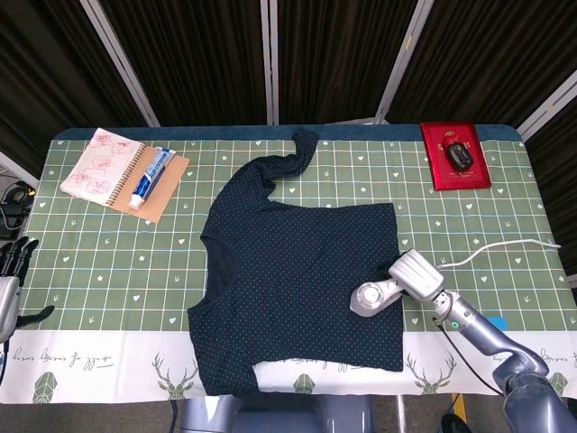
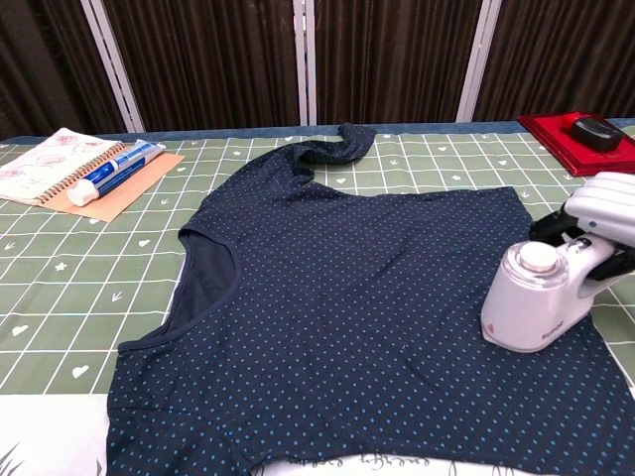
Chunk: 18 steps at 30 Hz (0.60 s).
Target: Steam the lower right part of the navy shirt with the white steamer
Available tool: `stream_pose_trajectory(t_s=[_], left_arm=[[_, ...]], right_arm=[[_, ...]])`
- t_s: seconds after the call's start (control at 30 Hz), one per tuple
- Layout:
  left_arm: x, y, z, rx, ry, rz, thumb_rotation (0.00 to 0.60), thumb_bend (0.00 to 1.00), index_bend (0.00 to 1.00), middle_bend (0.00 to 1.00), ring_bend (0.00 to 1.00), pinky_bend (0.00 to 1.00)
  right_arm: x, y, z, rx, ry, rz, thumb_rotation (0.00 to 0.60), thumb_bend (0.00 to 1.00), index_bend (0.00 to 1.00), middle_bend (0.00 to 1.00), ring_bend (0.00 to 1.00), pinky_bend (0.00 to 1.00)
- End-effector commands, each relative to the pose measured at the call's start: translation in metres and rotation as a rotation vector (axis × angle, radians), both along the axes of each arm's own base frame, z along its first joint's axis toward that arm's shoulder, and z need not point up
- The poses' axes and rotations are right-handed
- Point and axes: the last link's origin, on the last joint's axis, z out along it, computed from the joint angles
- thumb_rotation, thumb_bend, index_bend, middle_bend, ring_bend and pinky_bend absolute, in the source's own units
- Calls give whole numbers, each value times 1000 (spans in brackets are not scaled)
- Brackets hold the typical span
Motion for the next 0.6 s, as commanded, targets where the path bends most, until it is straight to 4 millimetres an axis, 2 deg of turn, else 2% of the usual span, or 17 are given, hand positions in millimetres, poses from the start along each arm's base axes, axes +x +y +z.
stream_pose_trajectory(t_s=[0.03, 0.17, 0.37, 0.47, 0.6], left_arm=[[0, 0, 0, 0, 0, 0, 600, 0, 0, 0, 0, 0], [0, 0, 1, 3, -2, 1, 600, 0, 0, 0, 0, 0], [0, -1, 3, 7, -7, -3, 600, 0, 0, 0, 0, 0], [0, -1, 3, 7, -7, -3, 600, 0, 0, 0, 0, 0], [0, -1, 2, 6, -5, -2, 600, 0, 0, 0, 0, 0]], right_arm=[[-1, -8, 13, -46, -37, -22, 600, 814, 798, 720, 760, 1000], [0, -27, 33, -134, -91, -74, 600, 815, 798, 720, 760, 1000], [-15, -62, 66, -289, -139, -270, 600, 815, 796, 720, 760, 1000], [-30, -74, 77, -340, -126, -395, 600, 814, 792, 720, 760, 1000], [-41, -80, 78, -361, -83, -482, 600, 810, 785, 720, 759, 1000]])
